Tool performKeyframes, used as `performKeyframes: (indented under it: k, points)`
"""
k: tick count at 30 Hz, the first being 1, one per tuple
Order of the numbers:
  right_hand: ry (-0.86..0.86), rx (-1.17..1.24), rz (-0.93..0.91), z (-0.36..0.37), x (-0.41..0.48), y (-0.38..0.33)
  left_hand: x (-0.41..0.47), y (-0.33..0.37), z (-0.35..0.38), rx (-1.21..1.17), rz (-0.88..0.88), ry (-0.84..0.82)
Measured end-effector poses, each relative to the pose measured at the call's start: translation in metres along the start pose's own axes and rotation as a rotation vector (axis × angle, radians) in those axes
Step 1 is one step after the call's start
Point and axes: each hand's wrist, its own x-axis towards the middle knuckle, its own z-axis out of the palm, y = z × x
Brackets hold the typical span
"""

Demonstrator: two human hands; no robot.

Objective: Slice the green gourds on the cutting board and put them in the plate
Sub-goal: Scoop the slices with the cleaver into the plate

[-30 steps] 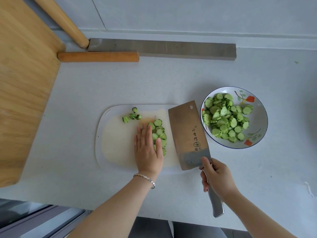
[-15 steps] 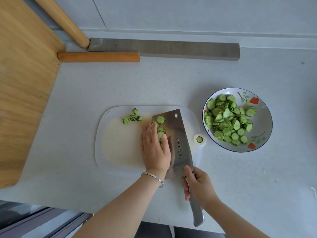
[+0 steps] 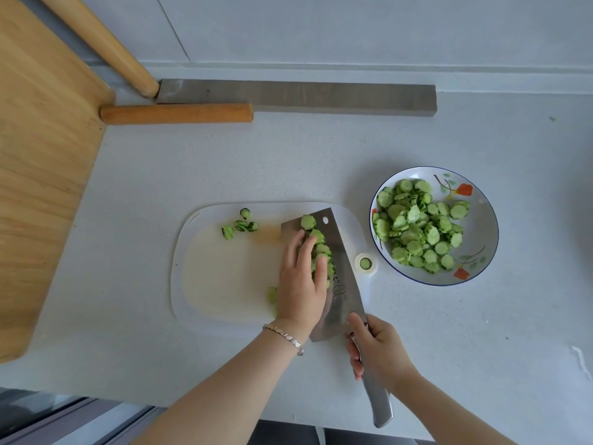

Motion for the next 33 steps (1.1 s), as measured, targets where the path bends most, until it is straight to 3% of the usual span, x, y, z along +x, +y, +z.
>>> performKeyframes:
  k: [4, 7, 9, 14, 18, 25, 33]
  points:
    - [0.022, -0.032, -0.013, -0.021, 0.000, 0.000, 0.001, -0.011, -0.029, 0.096, 0.014, 0.057]
    - [0.037, -0.068, -0.024, -0.035, -0.002, 0.002, -0.011, -0.029, -0.061, 0.149, -0.090, -0.248]
    - [0.023, -0.098, -0.017, -0.038, -0.003, 0.003, -0.021, -0.042, -0.079, 0.268, -0.055, -0.453]
    - [-0.027, -0.144, -0.014, -0.027, -0.001, 0.002, -0.022, -0.047, -0.084, 0.378, 0.010, -0.542]
    - [-0.066, -0.178, -0.004, -0.013, 0.000, -0.001, -0.021, -0.038, -0.078, 0.353, 0.041, -0.517]
    - [-0.074, -0.186, -0.001, -0.007, -0.001, -0.003, -0.033, -0.023, -0.052, 0.089, -0.133, -0.281]
    - [-0.045, -0.099, 0.003, -0.027, -0.013, -0.016, -0.020, 0.012, -0.038, 0.032, 0.031, -0.189]
